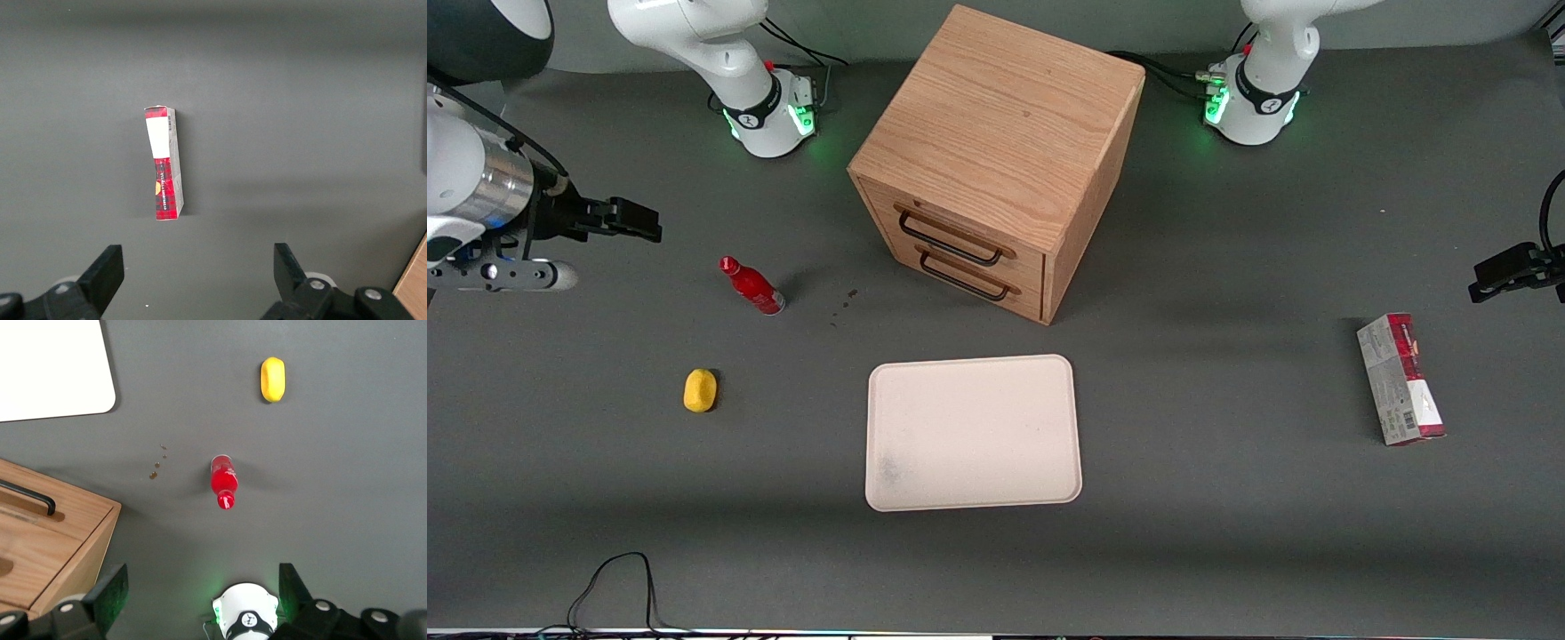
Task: Place coke bottle on tray
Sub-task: 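Move the open right gripper down over the red Coca-Cola bottle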
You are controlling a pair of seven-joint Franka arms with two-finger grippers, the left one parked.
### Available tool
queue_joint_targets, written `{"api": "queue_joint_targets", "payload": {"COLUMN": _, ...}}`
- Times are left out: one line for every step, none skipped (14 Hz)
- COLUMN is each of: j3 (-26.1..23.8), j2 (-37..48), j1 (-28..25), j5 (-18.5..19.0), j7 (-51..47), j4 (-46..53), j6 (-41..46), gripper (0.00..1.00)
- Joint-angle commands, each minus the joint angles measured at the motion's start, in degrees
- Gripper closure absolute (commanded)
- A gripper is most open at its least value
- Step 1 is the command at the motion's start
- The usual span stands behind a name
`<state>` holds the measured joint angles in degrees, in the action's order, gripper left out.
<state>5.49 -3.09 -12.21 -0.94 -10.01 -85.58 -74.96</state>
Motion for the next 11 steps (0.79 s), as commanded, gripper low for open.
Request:
{"api": "queue_joint_targets", "payload": {"j3": 0.0, "j2": 9.3, "j1": 0.0, "j5": -0.2, "j7": -0.2, "j4": -9.0, "j6": -0.6, "gripper": 0.00}}
{"api": "queue_joint_targets", "payload": {"j3": 0.0, "j2": 10.6, "j1": 0.0, "j5": -0.1, "j7": -0.2, "j4": -10.6, "j6": -0.6, "gripper": 0.00}}
{"api": "queue_joint_targets", "payload": {"j3": 0.1, "j2": 11.6, "j1": 0.0, "j5": -0.1, "j7": -0.2, "j4": -11.4, "j6": -0.6, "gripper": 0.00}}
{"api": "queue_joint_targets", "payload": {"j3": 0.1, "j2": 12.4, "j1": 0.0, "j5": 0.0, "j7": -0.2, "j4": -12.5, "j6": -0.5, "gripper": 0.00}}
{"api": "queue_joint_targets", "payload": {"j3": 0.0, "j2": 13.5, "j1": 0.0, "j5": 0.0, "j7": -0.1, "j4": -14.1, "j6": -0.6, "gripper": 0.00}}
{"api": "queue_joint_targets", "payload": {"j3": 0.1, "j2": 14.5, "j1": 0.0, "j5": 0.1, "j7": 0.2, "j4": -15.2, "j6": -0.7, "gripper": 0.00}}
{"api": "queue_joint_targets", "payload": {"j3": 0.1, "j2": 15.2, "j1": 0.0, "j5": 0.1, "j7": 0.2, "j4": -15.8, "j6": -0.7, "gripper": 0.00}}
{"api": "queue_joint_targets", "payload": {"j3": 0.1, "j2": 15.9, "j1": 0.0, "j5": 0.1, "j7": 0.2, "j4": -16.7, "j6": -0.8, "gripper": 0.00}}
{"api": "queue_joint_targets", "payload": {"j3": 0.1, "j2": 16.6, "j1": 0.0, "j5": 0.1, "j7": 0.2, "j4": -17.7, "j6": -0.9, "gripper": 0.00}}
{"api": "queue_joint_targets", "payload": {"j3": 0.1, "j2": 17.7, "j1": 0.0, "j5": 0.5, "j7": 0.2, "j4": -19.3, "j6": -1.8, "gripper": 0.00}}
{"api": "queue_joint_targets", "payload": {"j3": 0.1, "j2": 18.7, "j1": 0.0, "j5": 0.6, "j7": 0.2, "j4": -21.6, "j6": -3.9, "gripper": 0.00}}
